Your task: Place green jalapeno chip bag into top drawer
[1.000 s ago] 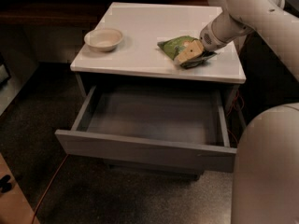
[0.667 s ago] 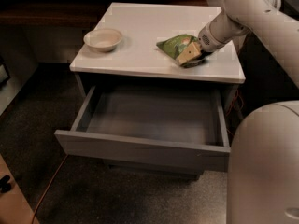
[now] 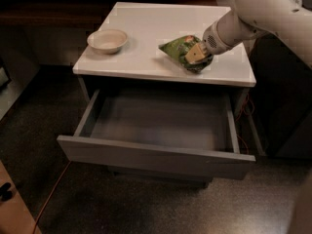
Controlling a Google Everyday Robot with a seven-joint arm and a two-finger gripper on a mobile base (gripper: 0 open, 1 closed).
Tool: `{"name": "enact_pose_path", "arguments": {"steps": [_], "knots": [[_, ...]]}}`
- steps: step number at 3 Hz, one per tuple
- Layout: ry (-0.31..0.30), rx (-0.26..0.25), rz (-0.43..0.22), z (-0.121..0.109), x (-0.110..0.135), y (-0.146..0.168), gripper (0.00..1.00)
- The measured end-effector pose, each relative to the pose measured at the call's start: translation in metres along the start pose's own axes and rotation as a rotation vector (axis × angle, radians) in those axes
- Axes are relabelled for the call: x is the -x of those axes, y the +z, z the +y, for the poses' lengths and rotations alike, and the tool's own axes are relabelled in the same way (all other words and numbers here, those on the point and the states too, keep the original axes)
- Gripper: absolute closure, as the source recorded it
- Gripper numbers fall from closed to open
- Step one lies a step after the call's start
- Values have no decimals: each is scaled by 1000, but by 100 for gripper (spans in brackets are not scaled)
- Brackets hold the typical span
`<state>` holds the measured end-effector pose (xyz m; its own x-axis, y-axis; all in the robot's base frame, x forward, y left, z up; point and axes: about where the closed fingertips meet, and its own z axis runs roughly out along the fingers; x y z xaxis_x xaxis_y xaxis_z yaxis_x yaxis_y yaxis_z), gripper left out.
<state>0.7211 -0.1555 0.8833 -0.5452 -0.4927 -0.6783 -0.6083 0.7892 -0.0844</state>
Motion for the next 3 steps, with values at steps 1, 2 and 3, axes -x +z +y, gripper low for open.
{"name": "enact_pose_path", "arguments": {"steps": [1, 2, 3], "knots": [[-58, 28, -38, 43, 2, -18, 99], [-137, 127, -16, 109, -11, -31, 100], [-174, 196, 15, 143, -22, -33, 100]]}}
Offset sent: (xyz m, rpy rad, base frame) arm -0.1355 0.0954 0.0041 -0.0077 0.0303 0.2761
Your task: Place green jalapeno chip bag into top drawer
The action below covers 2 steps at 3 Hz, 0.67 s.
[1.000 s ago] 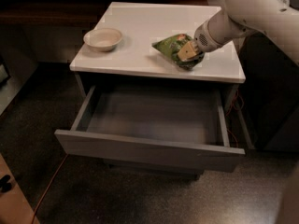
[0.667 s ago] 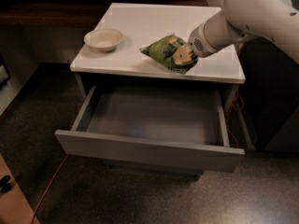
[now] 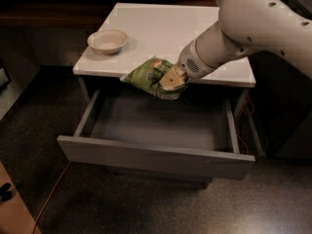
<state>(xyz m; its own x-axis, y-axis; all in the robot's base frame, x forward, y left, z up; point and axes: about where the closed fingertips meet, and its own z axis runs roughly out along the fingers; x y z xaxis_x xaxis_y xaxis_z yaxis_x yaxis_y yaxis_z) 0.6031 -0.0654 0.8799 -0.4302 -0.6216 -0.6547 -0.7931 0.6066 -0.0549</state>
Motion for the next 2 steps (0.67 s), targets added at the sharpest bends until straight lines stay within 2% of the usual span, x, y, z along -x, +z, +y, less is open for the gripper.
{"name": "enact_pose_path", "arguments": {"steps": [1, 2], "knots": [[8, 47, 47, 16, -18, 21, 100], [75, 53, 74, 11, -48, 52, 100]]}}
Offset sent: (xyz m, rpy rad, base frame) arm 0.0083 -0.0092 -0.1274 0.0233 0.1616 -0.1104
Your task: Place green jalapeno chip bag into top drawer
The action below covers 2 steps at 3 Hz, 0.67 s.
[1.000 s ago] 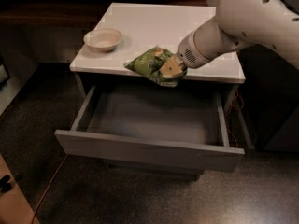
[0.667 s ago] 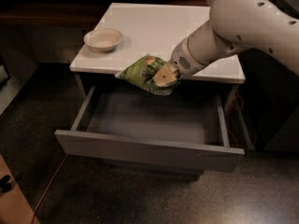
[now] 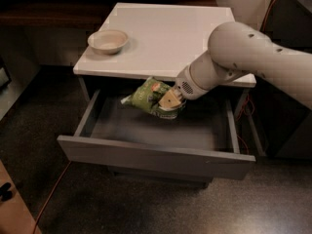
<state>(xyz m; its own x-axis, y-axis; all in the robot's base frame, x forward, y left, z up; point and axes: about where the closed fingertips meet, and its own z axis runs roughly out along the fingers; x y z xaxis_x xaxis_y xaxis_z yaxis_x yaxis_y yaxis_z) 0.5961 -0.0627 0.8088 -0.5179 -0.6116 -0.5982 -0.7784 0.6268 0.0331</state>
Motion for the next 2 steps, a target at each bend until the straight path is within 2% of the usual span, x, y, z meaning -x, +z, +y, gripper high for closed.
{"name": "enact_pose_path", "arguments": {"steps": [1, 2], "knots": [[68, -28, -3, -20, -22, 30, 100], [119, -54, 28, -36, -43, 63, 75]]}}
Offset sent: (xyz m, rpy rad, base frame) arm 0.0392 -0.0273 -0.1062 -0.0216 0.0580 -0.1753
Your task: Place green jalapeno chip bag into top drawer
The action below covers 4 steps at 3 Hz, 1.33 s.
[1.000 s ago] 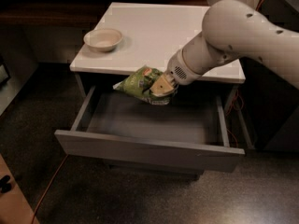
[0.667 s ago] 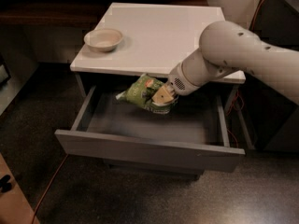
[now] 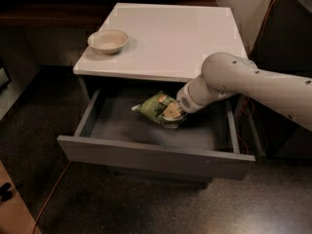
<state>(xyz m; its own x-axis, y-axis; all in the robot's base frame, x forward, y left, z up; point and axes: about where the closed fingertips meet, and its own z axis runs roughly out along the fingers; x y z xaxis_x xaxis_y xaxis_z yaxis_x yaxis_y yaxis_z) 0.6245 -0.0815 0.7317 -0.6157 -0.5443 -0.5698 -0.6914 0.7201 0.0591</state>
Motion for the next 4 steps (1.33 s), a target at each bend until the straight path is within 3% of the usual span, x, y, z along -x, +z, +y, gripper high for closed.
{"name": "enact_pose_path", "arguments": {"steps": [2, 3, 4], "knots": [[30, -18, 24, -13, -13, 21, 28], [30, -17, 26, -12, -14, 23, 0], [30, -17, 26, -12, -14, 24, 0]]}}
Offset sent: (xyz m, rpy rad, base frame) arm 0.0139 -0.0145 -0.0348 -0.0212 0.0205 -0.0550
